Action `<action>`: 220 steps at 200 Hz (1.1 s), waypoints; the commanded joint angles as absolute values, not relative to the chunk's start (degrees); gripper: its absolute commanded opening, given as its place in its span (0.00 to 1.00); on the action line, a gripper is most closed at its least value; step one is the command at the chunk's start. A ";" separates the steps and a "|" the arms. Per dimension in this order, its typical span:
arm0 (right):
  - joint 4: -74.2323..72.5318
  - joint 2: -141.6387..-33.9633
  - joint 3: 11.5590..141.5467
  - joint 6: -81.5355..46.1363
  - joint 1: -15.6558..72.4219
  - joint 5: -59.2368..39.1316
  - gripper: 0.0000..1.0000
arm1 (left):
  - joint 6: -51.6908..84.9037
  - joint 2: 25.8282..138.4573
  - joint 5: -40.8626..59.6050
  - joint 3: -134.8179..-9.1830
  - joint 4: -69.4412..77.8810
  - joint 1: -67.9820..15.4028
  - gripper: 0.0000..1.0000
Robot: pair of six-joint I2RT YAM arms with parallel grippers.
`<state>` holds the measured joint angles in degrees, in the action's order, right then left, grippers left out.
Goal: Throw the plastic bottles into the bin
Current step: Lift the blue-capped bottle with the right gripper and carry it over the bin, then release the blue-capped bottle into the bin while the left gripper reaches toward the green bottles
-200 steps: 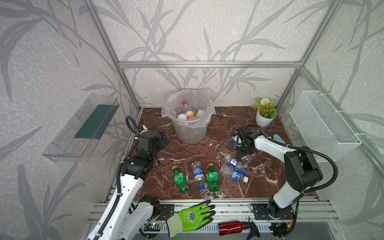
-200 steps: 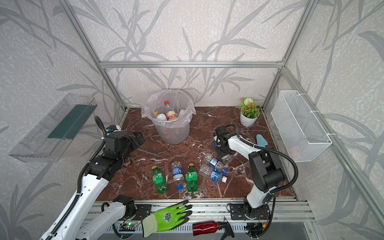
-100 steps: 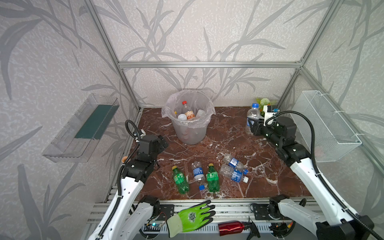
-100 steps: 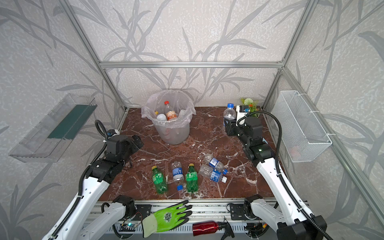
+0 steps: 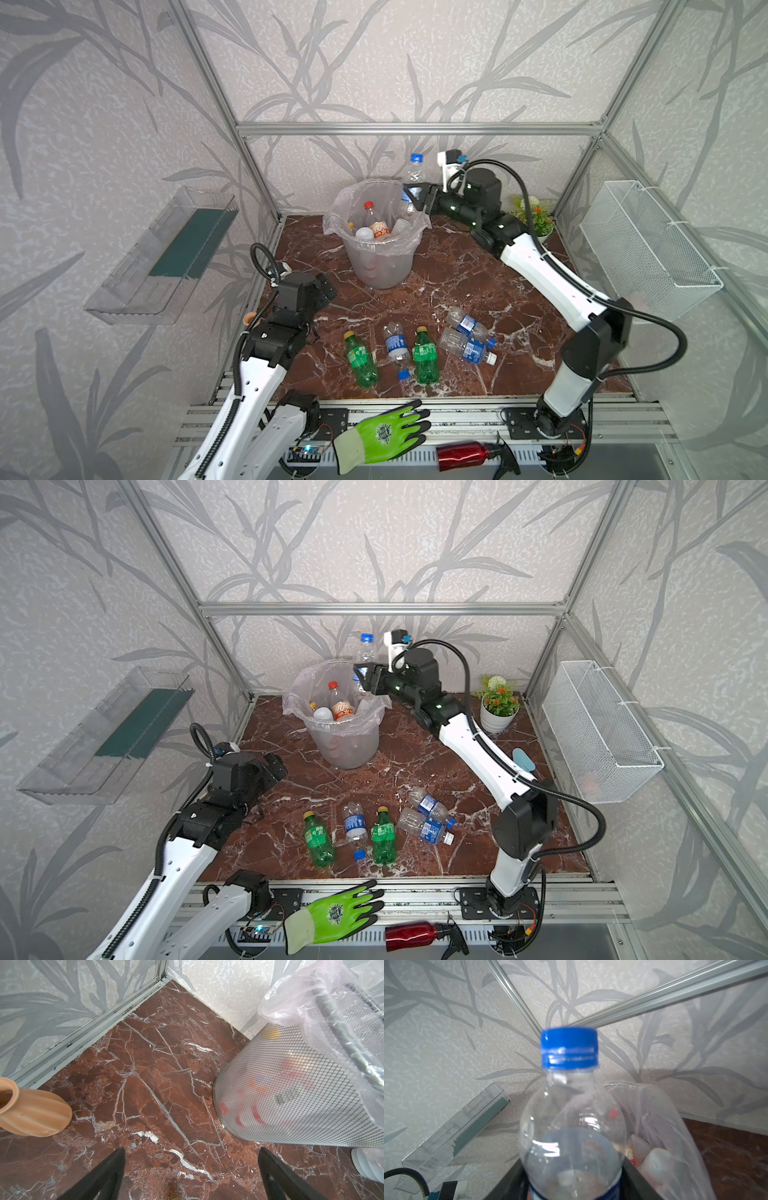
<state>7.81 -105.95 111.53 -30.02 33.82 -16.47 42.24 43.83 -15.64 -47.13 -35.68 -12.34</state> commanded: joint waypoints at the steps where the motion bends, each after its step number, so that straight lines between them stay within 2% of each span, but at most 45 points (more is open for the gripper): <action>1: 26.12 -109.26 123.26 -25.46 33.60 -15.04 0.86 | 42.33 42.22 -16.69 -46.75 -38.51 -12.48 0.99; 26: 27.30 -105.91 121.26 -22.96 33.23 -10.21 0.95 | 43.07 40.77 -17.10 -46.51 -40.98 -12.48 0.99; 75: 17.76 -91.35 99.82 -23.73 29.88 -6.94 0.95 | 48.75 39.37 -13.95 -45.51 -45.62 -14.10 0.99; 113: 14.83 -80.80 80.82 -23.88 25.79 -5.96 0.95 | 55.45 41.81 -17.41 -44.98 -48.40 -24.17 0.99; 149: 11.60 -70.61 60.97 -26.23 19.36 -4.48 0.95 | 61.18 45.34 -15.41 -42.38 -48.31 -31.92 0.99; 171: 9.60 -64.75 50.17 -28.77 14.13 -6.68 0.95 | 62.96 47.74 -12.88 -40.96 -47.48 -35.42 0.95; 220: 11.79 -57.63 40.23 -28.27 8.80 -7.39 0.96 | 70.73 48.62 -7.55 -34.52 -46.06 -40.22 0.91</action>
